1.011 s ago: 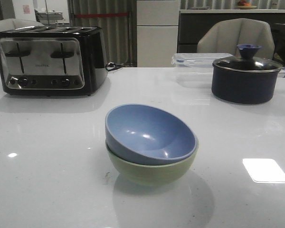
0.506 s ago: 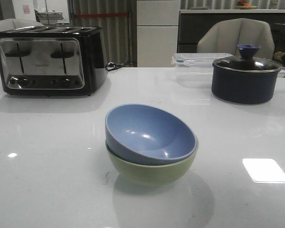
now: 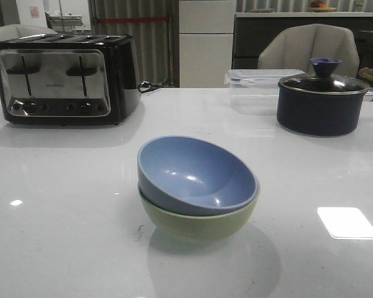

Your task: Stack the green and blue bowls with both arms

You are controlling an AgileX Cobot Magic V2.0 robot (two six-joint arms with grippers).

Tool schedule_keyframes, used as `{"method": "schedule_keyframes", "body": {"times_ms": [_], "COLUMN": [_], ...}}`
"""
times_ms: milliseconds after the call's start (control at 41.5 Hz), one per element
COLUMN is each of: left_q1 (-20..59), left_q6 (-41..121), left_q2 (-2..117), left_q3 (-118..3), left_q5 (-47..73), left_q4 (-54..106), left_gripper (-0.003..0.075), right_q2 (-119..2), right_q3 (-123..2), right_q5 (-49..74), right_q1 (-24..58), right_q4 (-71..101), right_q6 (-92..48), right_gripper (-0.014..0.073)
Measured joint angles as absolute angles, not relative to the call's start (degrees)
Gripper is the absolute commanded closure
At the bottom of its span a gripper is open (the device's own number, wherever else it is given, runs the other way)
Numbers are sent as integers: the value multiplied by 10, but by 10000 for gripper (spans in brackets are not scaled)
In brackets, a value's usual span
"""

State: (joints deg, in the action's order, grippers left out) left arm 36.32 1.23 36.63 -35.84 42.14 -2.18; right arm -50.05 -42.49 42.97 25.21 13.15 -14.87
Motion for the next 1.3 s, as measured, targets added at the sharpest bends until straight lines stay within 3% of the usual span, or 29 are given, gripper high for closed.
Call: {"method": "schedule_keyframes", "body": {"times_ms": [72, 819, 1011, 1300], "left_q1": [363, 362, 287, 135], "left_q6": [12, 12, 12, 12], "left_q2": [366, 358, 294, 133], "left_q3": [-358, -357, -343, -205], "left_q5": [421, 421, 404, 235], "left_q4": [-22, -22, -21, 0], "left_gripper": [629, 627, 627, 627], "right_q2": [-500, -500, -500, -500], "right_q3": [-425, -425, -425, -425], "right_q5": [430, 430, 430, 430], "right_q1": [252, 252, 252, 252], "right_q4": [131, 131, 131, 131], "right_q6": [-149, -148, -148, -148], "right_gripper": [527, 527, 527, 527]}}
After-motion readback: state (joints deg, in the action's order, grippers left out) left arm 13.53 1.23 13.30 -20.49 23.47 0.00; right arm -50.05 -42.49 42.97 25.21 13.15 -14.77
